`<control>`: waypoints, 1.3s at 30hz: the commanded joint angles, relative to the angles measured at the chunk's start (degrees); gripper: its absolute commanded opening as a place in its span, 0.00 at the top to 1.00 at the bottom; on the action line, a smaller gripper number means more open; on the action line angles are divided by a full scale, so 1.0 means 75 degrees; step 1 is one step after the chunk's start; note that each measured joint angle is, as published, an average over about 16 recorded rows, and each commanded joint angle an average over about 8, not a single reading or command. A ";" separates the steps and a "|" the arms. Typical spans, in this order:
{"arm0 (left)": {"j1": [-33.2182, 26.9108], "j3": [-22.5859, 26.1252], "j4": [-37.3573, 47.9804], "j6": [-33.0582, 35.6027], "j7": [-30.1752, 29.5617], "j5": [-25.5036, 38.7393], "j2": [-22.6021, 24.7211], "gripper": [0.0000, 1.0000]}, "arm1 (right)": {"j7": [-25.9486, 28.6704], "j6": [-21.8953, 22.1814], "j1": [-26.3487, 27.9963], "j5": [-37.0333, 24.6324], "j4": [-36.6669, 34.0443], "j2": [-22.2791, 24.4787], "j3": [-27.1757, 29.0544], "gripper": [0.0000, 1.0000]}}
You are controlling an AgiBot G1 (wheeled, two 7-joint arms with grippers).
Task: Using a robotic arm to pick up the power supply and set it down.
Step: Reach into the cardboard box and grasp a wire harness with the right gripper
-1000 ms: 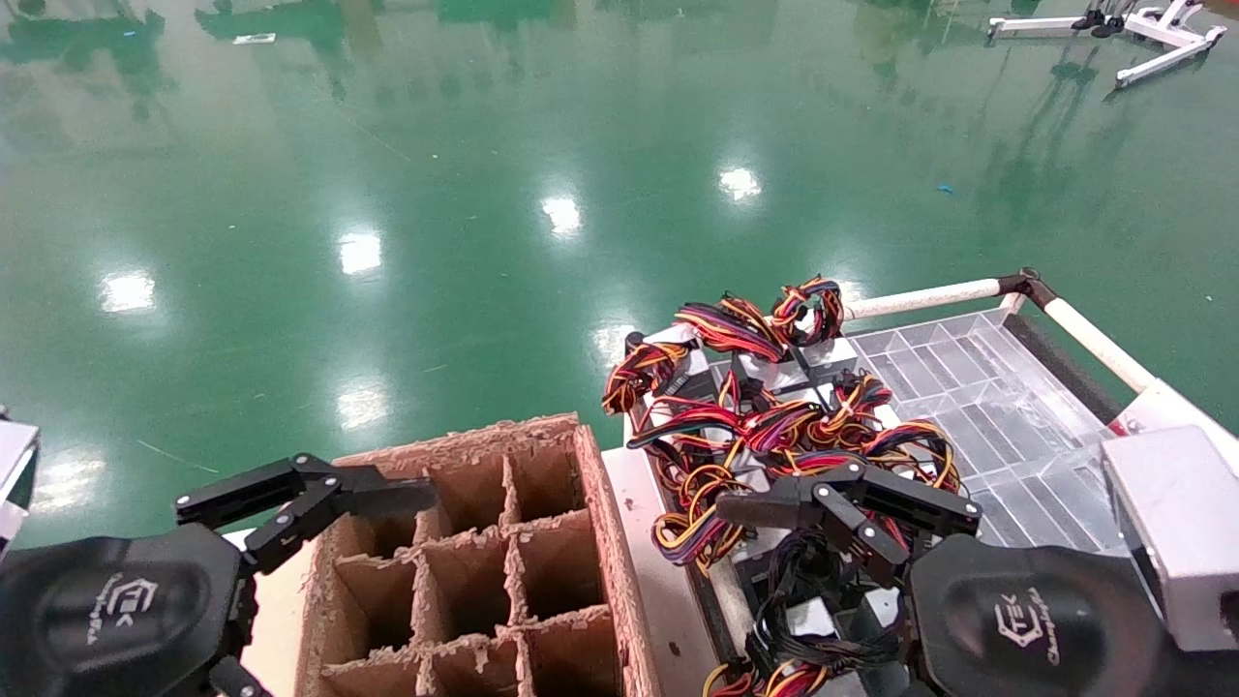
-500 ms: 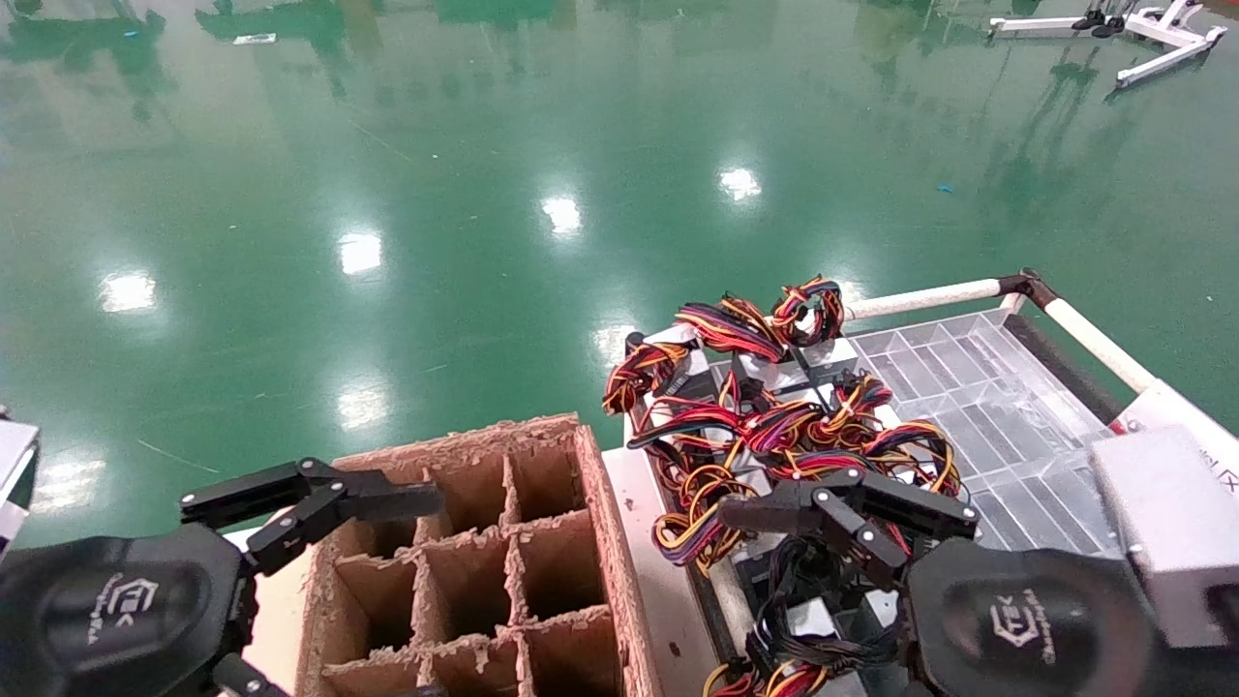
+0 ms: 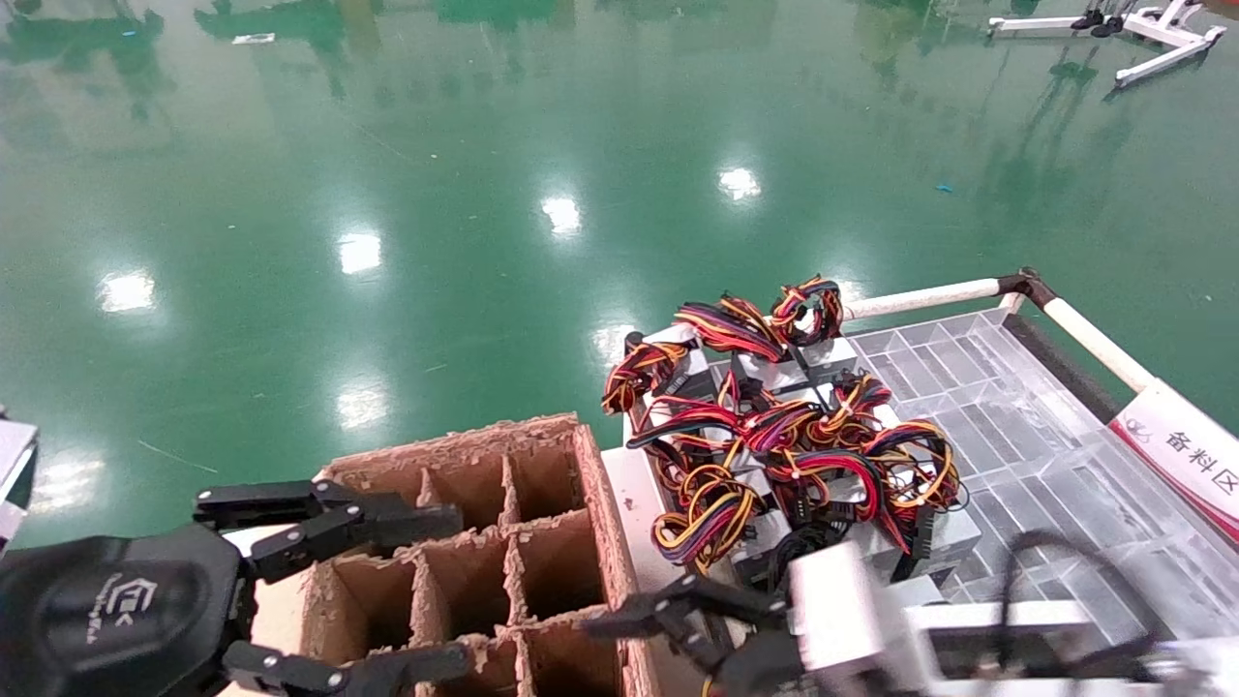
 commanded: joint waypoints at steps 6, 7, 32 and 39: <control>0.0000 0.0000 0.0000 0.0000 0.0000 0.0000 0.0000 0.98 | 0.0036 0.0018 0.0278 -0.0685 -0.0409 -0.0963 -0.0638 0.00; 0.0000 0.0000 0.0000 0.0000 0.0000 0.0000 0.0000 0.98 | 0.0030 0.0002 0.0334 -0.0786 -0.0506 -0.1101 -0.0729 0.00; 0.0000 0.0001 0.0000 0.0000 0.0001 -0.0001 0.0000 0.91 | -0.0671 -0.0119 0.1477 -0.2606 -0.3267 -0.3624 -0.2165 1.00; 0.0000 0.0002 0.0000 -0.0001 0.0001 -0.0001 -0.0001 0.91 | -0.0959 -0.0270 0.1677 -0.2597 -0.3909 -0.3954 -0.2278 1.00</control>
